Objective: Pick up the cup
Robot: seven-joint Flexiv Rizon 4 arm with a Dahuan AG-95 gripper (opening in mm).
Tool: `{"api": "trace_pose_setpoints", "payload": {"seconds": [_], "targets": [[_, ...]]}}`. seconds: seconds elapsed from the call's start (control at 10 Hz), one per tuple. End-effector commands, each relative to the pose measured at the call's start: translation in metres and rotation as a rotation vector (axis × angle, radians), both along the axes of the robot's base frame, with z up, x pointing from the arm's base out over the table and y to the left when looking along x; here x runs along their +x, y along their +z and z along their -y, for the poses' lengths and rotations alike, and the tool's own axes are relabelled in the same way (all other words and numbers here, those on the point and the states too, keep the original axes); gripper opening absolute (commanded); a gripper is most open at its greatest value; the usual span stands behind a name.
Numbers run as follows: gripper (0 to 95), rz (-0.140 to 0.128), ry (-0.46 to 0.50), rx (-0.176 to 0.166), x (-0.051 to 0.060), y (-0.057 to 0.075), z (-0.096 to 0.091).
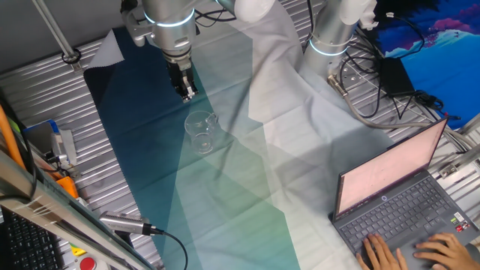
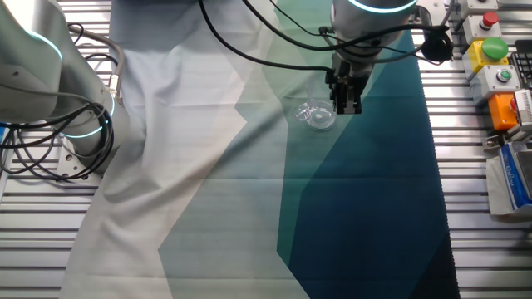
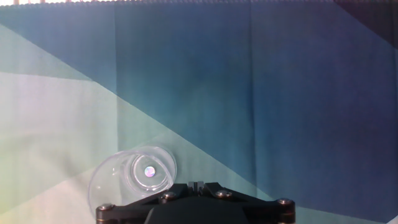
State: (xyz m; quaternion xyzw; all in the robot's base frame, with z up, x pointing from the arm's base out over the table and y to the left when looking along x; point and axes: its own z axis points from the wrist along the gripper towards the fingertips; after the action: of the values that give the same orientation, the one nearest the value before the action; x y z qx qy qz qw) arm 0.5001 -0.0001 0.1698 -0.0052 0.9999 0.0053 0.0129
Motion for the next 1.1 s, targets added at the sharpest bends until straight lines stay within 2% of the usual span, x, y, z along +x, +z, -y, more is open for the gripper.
{"api": "trace_pose_setpoints", "payload": {"seconds": [0.1,1.1], "targets": [[0.0,-0.002,0.017,0.0,-0.0001,0.0002,-0.0001],[0.0,-0.002,0.038,-0.002,-0.0002,0.0002,-0.0001]]}}
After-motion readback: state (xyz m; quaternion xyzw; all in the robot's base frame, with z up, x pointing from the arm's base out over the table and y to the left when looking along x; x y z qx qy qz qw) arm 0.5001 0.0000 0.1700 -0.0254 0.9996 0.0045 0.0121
